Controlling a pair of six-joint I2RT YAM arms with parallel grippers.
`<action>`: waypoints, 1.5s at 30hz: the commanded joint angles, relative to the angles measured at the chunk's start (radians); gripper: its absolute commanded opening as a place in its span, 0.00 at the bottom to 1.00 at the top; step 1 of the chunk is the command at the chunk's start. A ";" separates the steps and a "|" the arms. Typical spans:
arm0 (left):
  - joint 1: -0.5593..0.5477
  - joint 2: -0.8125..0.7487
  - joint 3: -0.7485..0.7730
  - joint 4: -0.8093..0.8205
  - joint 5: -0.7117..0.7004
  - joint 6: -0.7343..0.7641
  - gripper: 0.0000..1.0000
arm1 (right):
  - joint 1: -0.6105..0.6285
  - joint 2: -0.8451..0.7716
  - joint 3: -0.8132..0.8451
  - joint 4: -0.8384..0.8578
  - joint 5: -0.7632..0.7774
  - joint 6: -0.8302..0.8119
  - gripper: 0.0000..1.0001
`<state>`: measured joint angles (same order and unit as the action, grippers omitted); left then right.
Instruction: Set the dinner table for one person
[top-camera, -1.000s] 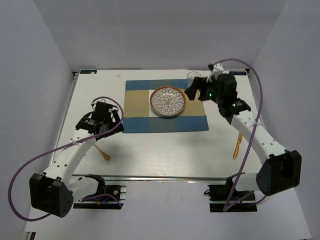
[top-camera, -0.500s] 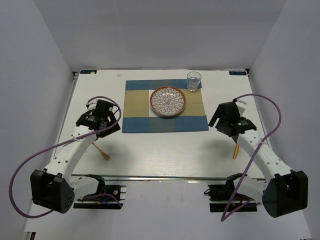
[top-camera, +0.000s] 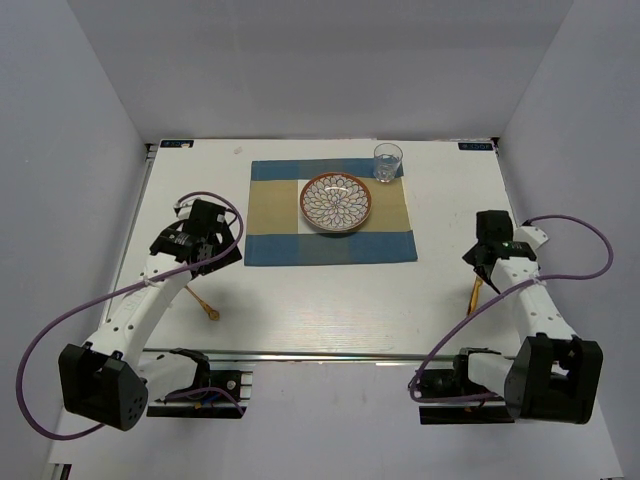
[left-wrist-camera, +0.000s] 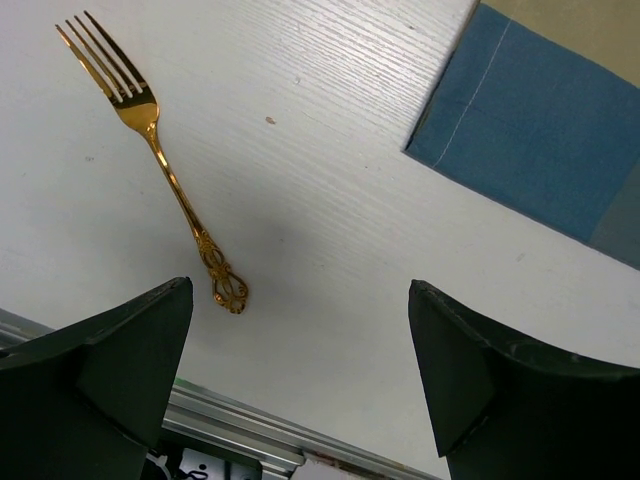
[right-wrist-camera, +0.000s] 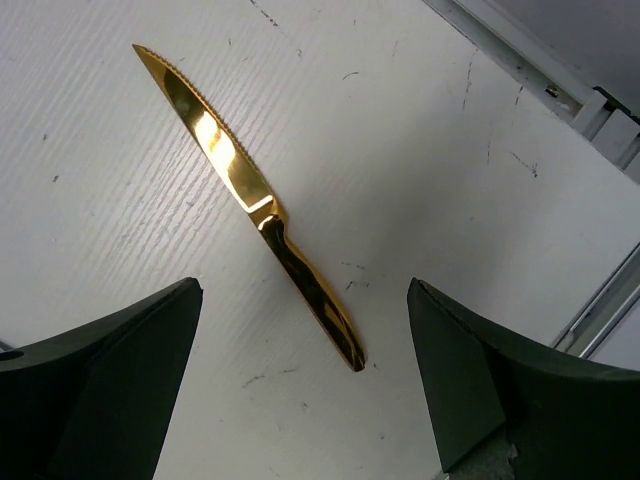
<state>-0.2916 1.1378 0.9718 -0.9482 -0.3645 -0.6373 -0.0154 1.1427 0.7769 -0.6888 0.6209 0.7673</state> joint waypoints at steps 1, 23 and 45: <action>0.002 -0.024 0.016 0.028 0.027 0.028 0.98 | -0.064 0.031 -0.021 0.106 -0.094 -0.131 0.89; 0.002 -0.047 0.007 0.045 0.052 0.050 0.98 | -0.093 0.298 -0.139 0.212 -0.463 -0.234 0.43; -0.007 -0.046 0.007 0.049 0.053 0.057 0.98 | -0.095 0.230 -0.166 0.249 -0.454 -0.212 0.00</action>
<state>-0.2966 1.1133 0.9718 -0.9119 -0.3134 -0.5903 -0.1177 1.3788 0.6701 -0.4107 0.2104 0.5243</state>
